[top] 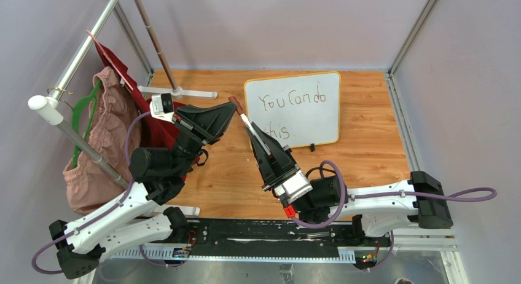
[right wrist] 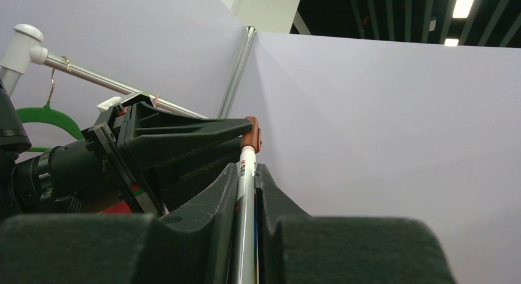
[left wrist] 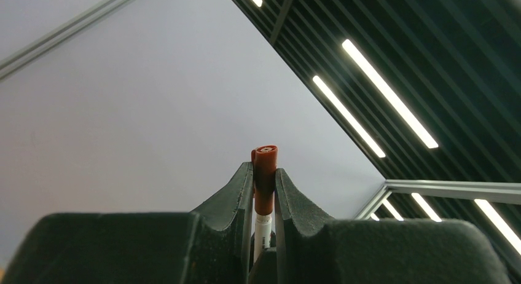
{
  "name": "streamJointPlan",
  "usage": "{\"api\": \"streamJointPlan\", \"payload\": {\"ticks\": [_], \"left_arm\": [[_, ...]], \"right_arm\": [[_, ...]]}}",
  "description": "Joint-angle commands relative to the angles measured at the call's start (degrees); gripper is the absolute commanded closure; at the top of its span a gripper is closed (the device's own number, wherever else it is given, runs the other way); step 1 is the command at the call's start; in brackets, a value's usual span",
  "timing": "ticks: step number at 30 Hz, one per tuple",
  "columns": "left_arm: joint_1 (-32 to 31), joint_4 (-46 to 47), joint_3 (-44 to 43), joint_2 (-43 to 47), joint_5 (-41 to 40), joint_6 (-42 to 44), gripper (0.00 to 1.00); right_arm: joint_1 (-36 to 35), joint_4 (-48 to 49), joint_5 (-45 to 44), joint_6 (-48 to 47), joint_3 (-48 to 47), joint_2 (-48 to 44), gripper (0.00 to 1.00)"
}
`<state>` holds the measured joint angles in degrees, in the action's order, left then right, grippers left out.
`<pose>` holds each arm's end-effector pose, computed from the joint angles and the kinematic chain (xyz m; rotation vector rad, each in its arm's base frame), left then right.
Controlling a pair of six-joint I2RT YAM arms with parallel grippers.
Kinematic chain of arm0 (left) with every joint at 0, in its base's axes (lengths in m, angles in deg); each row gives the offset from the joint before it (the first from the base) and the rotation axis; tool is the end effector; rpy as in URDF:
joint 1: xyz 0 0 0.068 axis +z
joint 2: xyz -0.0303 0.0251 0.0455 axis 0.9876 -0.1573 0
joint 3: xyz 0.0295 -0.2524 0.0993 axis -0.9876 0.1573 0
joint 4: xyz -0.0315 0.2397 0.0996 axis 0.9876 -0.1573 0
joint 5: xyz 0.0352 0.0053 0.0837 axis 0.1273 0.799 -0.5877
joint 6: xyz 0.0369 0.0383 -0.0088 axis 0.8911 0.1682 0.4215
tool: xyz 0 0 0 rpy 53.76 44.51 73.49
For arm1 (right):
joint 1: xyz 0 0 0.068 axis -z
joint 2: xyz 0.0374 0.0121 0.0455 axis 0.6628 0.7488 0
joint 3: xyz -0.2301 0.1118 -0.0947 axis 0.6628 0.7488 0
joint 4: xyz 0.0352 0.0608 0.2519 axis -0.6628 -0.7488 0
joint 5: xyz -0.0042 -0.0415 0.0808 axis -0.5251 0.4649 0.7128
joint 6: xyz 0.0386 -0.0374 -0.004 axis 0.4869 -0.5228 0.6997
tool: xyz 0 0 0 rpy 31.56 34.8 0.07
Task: Write a sentence on the whiteboard
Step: Close the whiteboard marker at the center of the board.
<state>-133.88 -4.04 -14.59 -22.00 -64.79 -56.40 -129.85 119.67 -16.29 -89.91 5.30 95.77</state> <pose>0.0956 -0.1204 0.4401 -0.2369 0.9592 -1.9015 0.0194 0.2485 0.4293 -0.3417 0.4737 0.4521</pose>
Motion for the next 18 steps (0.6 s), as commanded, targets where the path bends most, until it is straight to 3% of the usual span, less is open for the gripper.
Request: {"api": "streamJointPlan", "payload": {"ticks": [1,18], "left_arm": [[0.28,0.4,0.23,-0.01,1.19,0.58,0.95],[0.28,0.4,-0.66,-0.02,0.7,1.46,0.81]], "right_arm": [[0.27,3.1,0.45,0.72,-0.55,-1.08,1.0],[0.26,3.22,0.47,0.85,0.52,-2.03,1.0]]}}
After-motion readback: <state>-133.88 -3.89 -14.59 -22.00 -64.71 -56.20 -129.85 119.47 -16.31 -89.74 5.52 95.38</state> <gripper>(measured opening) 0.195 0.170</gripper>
